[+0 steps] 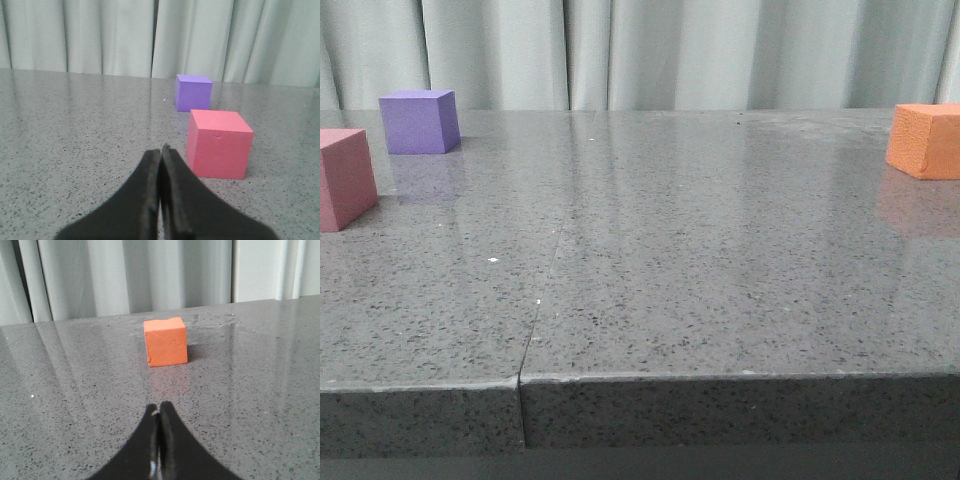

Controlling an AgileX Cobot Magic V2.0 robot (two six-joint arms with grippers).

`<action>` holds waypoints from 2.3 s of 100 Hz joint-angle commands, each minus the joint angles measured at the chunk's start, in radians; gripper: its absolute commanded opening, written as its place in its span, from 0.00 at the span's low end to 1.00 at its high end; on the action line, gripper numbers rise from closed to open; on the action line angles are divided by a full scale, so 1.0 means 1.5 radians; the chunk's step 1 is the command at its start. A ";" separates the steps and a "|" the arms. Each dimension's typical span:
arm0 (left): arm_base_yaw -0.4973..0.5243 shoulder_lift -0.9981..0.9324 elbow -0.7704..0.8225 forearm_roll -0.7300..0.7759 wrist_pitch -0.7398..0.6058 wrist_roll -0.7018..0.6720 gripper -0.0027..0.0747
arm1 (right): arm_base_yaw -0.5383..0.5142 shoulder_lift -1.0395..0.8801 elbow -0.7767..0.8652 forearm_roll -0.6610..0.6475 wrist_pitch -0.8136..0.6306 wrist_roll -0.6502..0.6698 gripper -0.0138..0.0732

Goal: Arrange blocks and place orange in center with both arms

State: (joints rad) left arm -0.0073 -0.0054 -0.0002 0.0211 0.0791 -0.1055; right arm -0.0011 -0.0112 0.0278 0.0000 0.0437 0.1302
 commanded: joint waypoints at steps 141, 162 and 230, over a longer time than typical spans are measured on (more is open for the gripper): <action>0.000 -0.018 0.027 -0.005 -0.057 -0.001 0.01 | -0.003 -0.014 -0.015 0.000 -0.171 -0.006 0.08; 0.000 -0.018 0.027 -0.005 -0.057 -0.001 0.01 | -0.003 -0.004 -0.069 0.008 -0.104 -0.005 0.08; 0.000 -0.018 0.027 -0.005 -0.057 -0.001 0.01 | -0.002 0.328 -0.394 0.000 0.177 -0.006 0.08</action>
State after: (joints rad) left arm -0.0073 -0.0054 -0.0002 0.0211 0.0791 -0.1055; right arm -0.0011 0.3912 -0.4680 0.0120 0.3055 0.1302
